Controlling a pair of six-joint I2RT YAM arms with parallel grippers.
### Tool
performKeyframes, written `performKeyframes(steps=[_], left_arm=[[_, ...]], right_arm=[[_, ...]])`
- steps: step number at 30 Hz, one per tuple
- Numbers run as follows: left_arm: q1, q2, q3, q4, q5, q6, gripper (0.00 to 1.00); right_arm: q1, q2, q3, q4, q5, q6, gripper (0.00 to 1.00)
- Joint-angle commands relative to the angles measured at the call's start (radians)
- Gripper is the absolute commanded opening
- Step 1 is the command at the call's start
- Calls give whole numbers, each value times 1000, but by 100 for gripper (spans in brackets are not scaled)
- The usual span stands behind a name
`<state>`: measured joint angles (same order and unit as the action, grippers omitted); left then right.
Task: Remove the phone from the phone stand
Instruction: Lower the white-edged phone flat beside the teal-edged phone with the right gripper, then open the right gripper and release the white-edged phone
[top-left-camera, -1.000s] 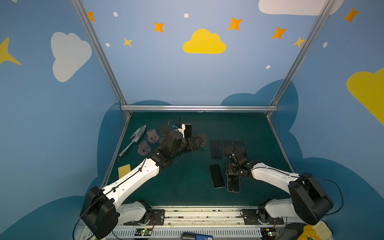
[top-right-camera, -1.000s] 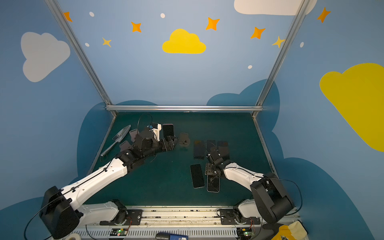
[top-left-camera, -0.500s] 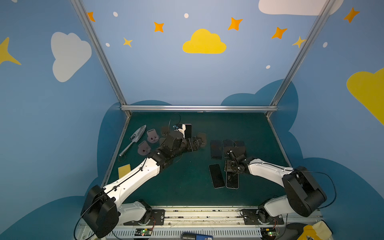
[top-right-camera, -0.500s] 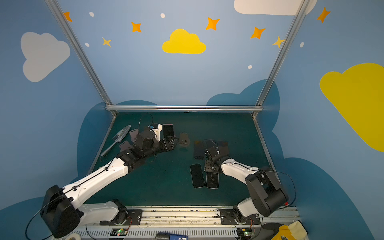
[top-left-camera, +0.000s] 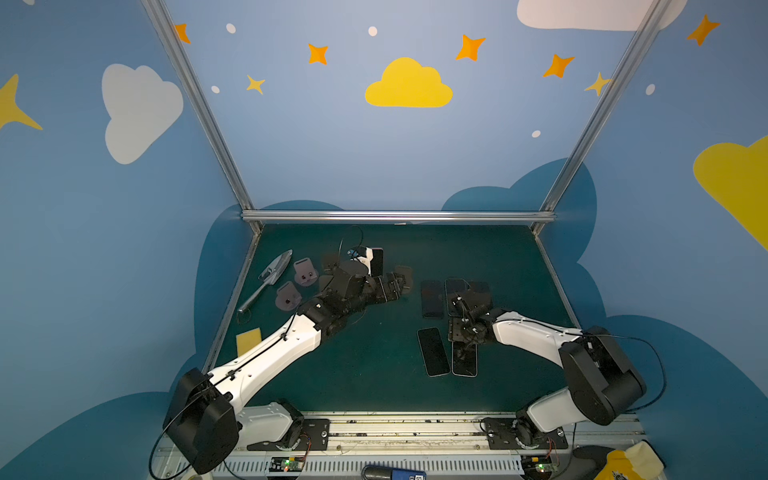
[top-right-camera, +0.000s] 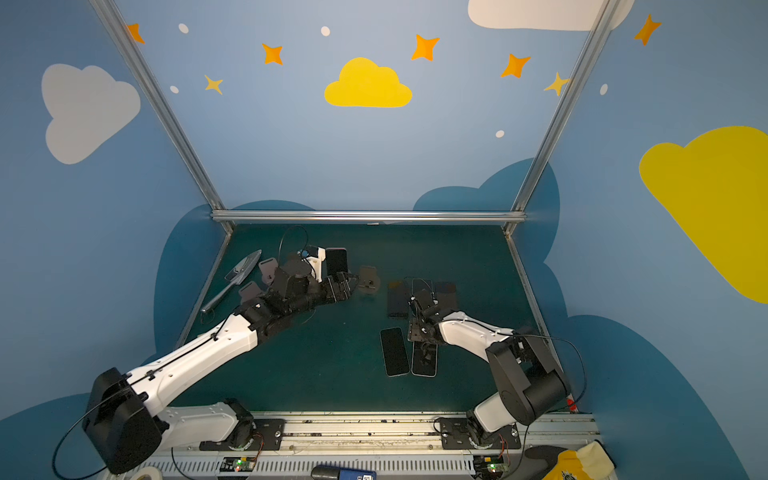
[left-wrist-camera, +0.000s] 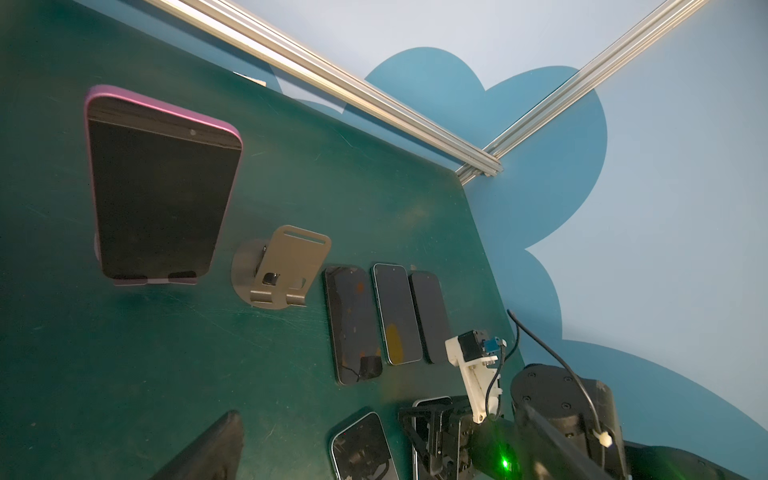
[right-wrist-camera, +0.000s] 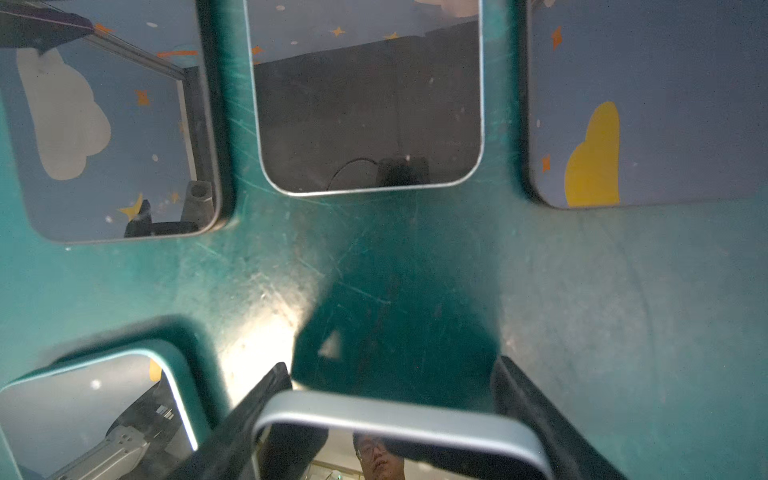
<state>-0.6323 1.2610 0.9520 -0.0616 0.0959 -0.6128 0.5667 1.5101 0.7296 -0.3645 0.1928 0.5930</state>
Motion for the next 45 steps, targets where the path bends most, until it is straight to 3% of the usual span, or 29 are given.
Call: performKeyframes(steps=[1, 14, 25, 32, 45], left_arm=[[-6, -6, 12, 8, -12, 12, 100], [-6, -16, 5, 22, -1, 3, 100], [-6, -20, 4, 23, -1, 3, 100], [-6, -15, 7, 19, -4, 4, 100], [-8, -78, -7, 20, -67, 28, 100]], right_arm=[[-8, 39, -14, 9, -68, -17, 76], [-10, 59, 10, 15, -73, -47, 78], [-8, -44, 49, -37, -81, -69, 79], [-7, -71, 71, -112, -8, -80, 82], [-1, -413, 167, -279, 26, -15, 79]])
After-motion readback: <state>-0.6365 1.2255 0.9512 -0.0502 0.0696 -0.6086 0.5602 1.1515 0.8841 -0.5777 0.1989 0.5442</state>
